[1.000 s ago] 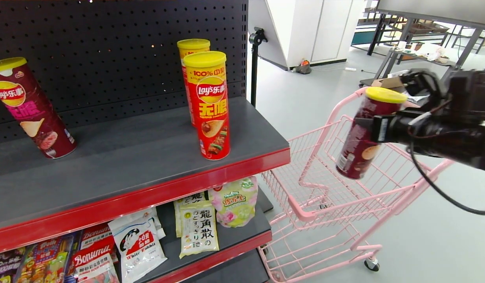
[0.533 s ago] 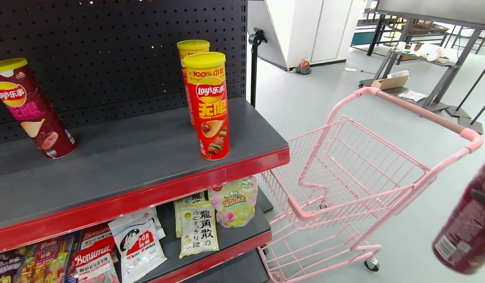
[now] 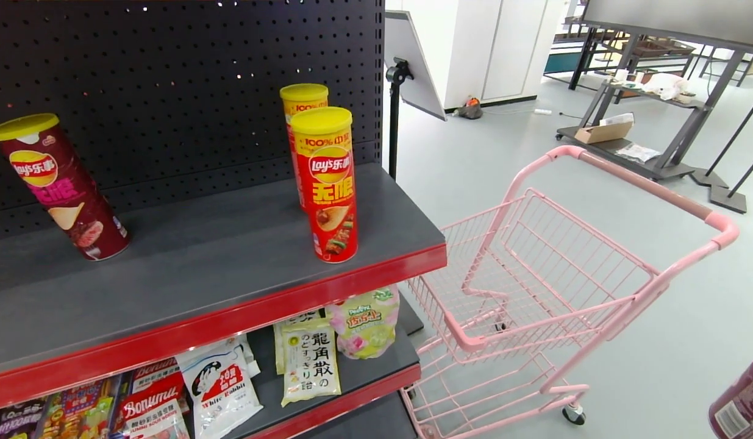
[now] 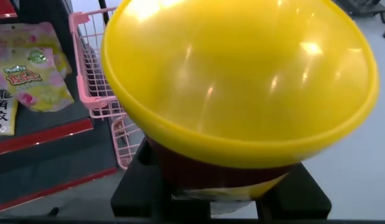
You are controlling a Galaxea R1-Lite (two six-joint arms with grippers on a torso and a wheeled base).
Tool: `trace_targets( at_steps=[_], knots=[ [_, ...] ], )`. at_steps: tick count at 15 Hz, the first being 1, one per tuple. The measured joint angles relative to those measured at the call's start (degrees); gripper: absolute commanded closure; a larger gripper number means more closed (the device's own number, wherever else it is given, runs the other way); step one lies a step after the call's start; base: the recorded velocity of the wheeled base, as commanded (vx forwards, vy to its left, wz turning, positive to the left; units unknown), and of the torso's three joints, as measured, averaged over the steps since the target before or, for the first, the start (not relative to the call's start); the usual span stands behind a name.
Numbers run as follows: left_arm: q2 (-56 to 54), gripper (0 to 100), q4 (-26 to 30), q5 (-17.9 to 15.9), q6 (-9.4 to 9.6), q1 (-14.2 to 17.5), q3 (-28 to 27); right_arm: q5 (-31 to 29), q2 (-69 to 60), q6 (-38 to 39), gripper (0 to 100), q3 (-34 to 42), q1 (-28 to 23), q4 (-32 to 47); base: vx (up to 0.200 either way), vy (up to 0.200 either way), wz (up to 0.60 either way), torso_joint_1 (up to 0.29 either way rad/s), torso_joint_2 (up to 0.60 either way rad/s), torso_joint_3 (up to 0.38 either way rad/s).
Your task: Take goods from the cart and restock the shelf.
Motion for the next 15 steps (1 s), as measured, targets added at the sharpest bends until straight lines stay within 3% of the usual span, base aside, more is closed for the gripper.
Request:
trace_targets(
  at_steps=[11, 15],
  knots=[
    [0.0, 0, -0.04, 0.0, -0.02, 0.0, 0.0, 0.09, 0.5, -2.02, 100, 0.51, 0.24, -0.49, 0.0, 0.0, 0.0, 0.157, -0.37, -0.214],
    [0.0, 0, 0.05, -0.01, -0.02, -0.02, 0.0, -0.18, -0.02, -2.65, 100, 1.27, -0.1, -0.35, 0.0, 0.0, 0.6, 0.012, -0.03, -0.01]
  ],
)
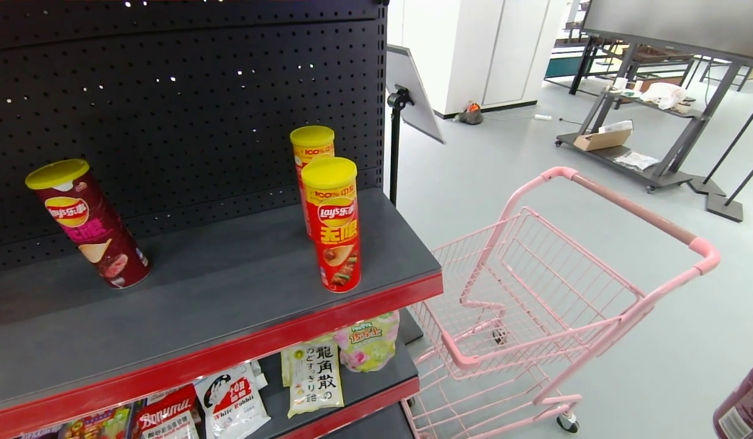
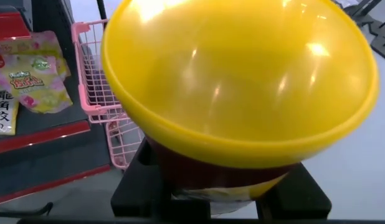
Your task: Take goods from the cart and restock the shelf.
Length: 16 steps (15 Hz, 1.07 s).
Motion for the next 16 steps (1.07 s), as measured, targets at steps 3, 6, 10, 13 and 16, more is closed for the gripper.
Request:
trace_targets(
  at_steps=[3, 6, 10, 13, 16],
  knots=[
    [0.0, 0, -0.02, 0.04, 0.0, 0.0, 0.0, 0.07, -1.35, -0.12, 100, 1.23, 0.01, 0.17, 0.0, 0.0, 0.6, 0.014, 0.0, -0.001],
    [0.0, 0, -0.07, 0.01, -0.05, 0.05, 0.0, 0.07, -2.6, -0.15, 100, 1.76, 0.01, 0.15, 0.0, 0.0, 0.4, -0.003, 0.0, -0.002],
    [0.0, 0, -0.02, 0.04, -0.06, 0.02, 0.0, 0.22, -5.49, 0.1, 100, 2.23, 0.01, -0.22, 0.0, 0.0, 0.0, 0.0, 0.0, 0.0],
    [0.0, 0, -0.02, 0.01, -0.02, 0.0, 0.0, 0.62, -9.68, 0.05, 100, 3.78, 0.37, -0.02, 0.0, 0.0, 0.0, 0.0, 0.0, 0.0],
    [0.0, 0, -0.07, 0.01, 0.06, 0.05, 0.0, 0.9, -14.64, 0.02, 100, 6.95, 0.56, 0.37, 0.0, 0.133, 0.0, 0.0, 0.0, 0.002]
  ],
)
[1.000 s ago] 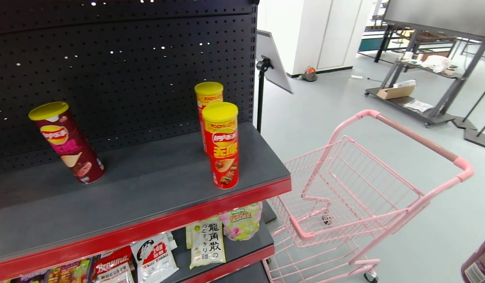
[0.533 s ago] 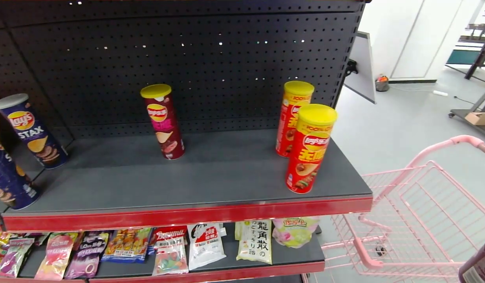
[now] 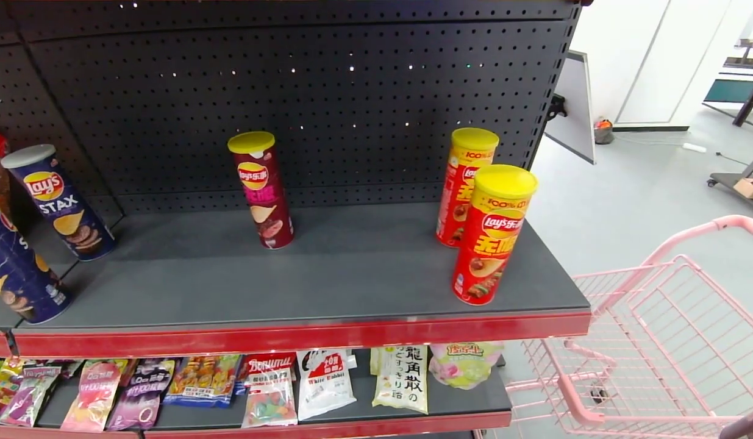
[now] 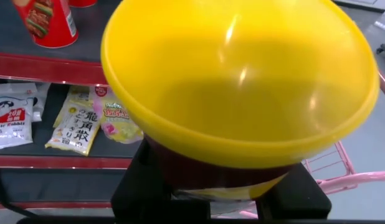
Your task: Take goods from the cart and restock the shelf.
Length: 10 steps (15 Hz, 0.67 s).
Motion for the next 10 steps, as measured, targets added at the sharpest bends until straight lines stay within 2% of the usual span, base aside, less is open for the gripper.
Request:
trace_targets(
  at_steps=[10],
  knots=[
    [0.0, 0, 0.0, 0.0, 0.02, -0.02, 0.0, 0.02, -3.74, 0.0, 100, 2.63, -0.02, 0.05, 0.0, 0.2, 0.0, 0.002, 0.0, 0.003]
  ],
)
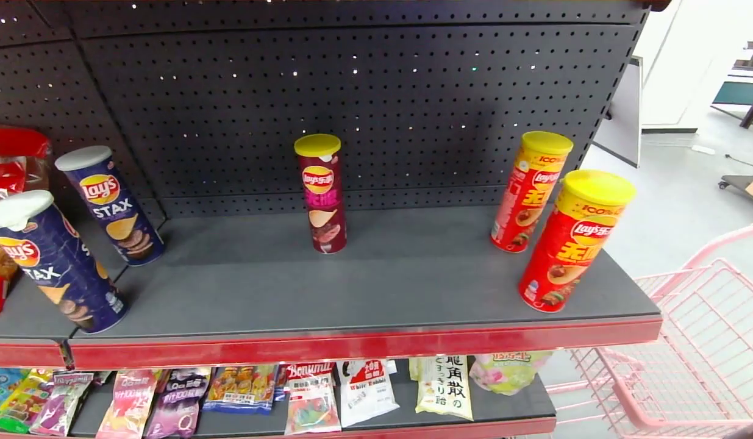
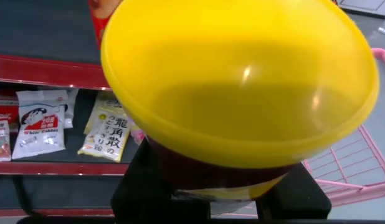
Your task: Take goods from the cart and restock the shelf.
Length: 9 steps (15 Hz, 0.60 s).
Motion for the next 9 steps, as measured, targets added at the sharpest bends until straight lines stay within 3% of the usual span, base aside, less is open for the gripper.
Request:
trace_targets(
  at_steps=[6, 9],
  knots=[
    [0.0, 0, 0.02, -0.04, 0.0, 0.0, 0.0, 0.06, -2.9, 0.05, 100, 1.94, 0.0, -0.11, 0.0, 0.2, 0.0, 0.004, 0.0, 0.003],
    [0.0, 0, 0.05, 0.0, -0.04, -0.02, 0.0, 0.2, -4.58, 0.09, 100, 2.84, -0.01, 0.0, 0.0, 0.0, 0.0, 0.0, 0.0, 0.0]
  ],
)
